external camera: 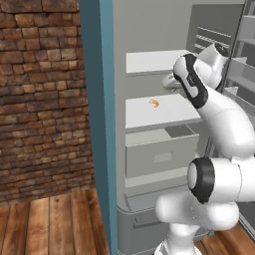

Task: Take the lemon wedge from the fridge and place it on the plate with fish on the dining counter.

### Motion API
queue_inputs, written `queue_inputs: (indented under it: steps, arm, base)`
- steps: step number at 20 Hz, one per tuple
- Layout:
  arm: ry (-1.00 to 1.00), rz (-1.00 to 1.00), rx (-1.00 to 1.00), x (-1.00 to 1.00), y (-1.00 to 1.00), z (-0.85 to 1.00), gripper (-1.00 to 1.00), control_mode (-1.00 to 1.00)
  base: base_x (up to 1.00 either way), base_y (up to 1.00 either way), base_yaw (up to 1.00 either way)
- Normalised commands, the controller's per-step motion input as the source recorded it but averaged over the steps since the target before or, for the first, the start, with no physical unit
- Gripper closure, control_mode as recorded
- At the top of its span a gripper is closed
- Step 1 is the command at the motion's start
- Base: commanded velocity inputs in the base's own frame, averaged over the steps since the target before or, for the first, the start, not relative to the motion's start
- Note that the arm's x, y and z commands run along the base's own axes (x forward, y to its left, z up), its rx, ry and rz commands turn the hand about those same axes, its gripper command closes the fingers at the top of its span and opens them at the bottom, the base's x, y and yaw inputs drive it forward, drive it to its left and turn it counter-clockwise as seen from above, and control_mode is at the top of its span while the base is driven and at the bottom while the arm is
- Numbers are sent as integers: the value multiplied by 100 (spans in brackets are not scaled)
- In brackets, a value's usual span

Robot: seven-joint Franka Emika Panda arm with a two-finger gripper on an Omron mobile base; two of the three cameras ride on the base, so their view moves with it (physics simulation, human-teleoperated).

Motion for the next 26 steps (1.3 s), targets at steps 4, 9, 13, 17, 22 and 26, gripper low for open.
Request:
queue_inputs:
  steps: [4, 9, 13, 17, 22, 26]
  arm:
    - [-48, -8, -1, -100, 0, -20, 100, -100]
    - [-10, -2, 0, -30, 1, 0, 100, -100]
    - [0, 0, 0, -16, 4, 0, 100, -100]
    - [0, 0, 1, -25, 9, -5, 100, 100]
    - [0, 0, 0, 0, 0, 0, 100, 100]
    - [0, 0, 0, 0, 0, 0, 100, 100]
  base:
    - [0, 0, 0]
    - [0, 0, 0]
    - [0, 0, 0]
    - [-75, 23, 0]
    - [-76, 21, 43]
    - [0, 19, 96]
